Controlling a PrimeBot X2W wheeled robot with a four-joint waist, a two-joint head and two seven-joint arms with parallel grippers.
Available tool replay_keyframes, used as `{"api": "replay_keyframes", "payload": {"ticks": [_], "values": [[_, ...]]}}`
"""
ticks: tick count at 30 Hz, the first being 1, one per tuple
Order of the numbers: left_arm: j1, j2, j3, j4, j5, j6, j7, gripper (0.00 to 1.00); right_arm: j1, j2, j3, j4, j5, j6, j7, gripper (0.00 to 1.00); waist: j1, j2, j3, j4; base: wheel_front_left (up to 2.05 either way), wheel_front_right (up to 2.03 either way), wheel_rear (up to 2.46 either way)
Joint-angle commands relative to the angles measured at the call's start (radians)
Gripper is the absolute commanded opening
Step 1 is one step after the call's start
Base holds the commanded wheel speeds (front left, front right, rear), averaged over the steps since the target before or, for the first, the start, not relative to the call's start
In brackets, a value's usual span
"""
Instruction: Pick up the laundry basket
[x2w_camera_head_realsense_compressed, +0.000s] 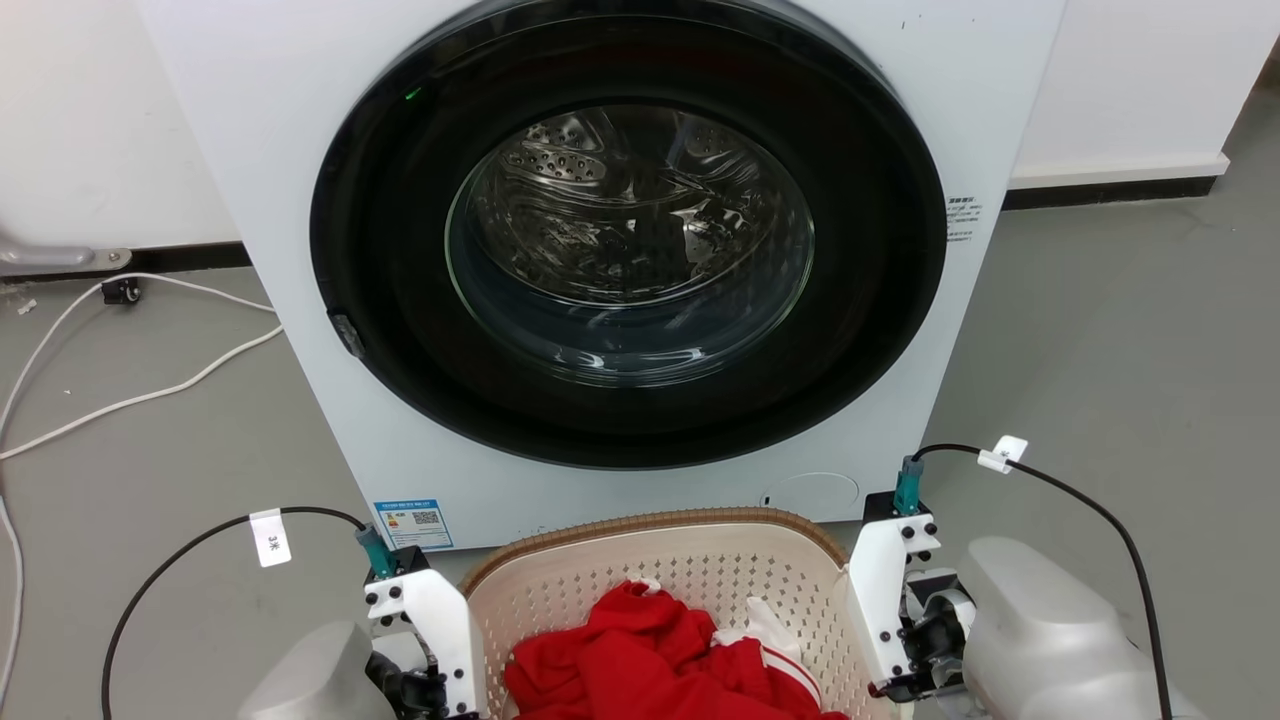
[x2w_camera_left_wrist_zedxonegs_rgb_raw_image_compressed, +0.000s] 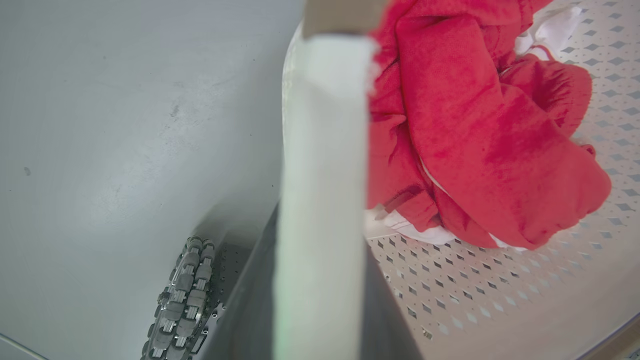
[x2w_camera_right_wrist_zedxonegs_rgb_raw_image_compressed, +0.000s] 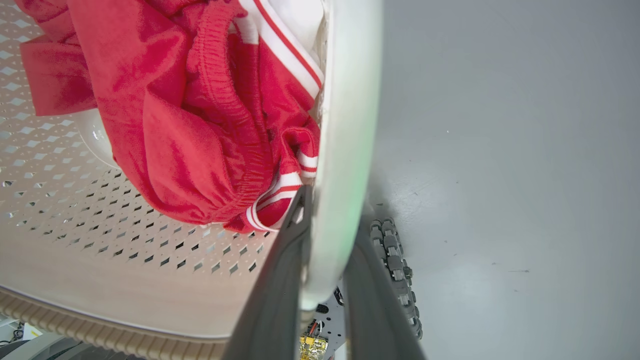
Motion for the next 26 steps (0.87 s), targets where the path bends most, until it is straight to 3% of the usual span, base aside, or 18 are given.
{"api": "replay_keyframes", "payload": {"ticks": [1,26], "values": [[-0.02,-0.004,-0.001,-0.008,-0.009,-0.008,-0.005,0.0,-0.012,-0.001,0.001,0.0,-0.006,-0.001,-0.004,0.0,0.0,-0.0001,0.001,0.0,0.0,0.0,0.0],[-0.016,-0.006,-0.013,-0.002,-0.04,-0.008,-0.017,0.0,-0.011,0.0,0.001,0.0,-0.011,-0.001,-0.018,0.0,0.0,-0.0001,0.002,0.004,0.0,0.0,0.0]]}}
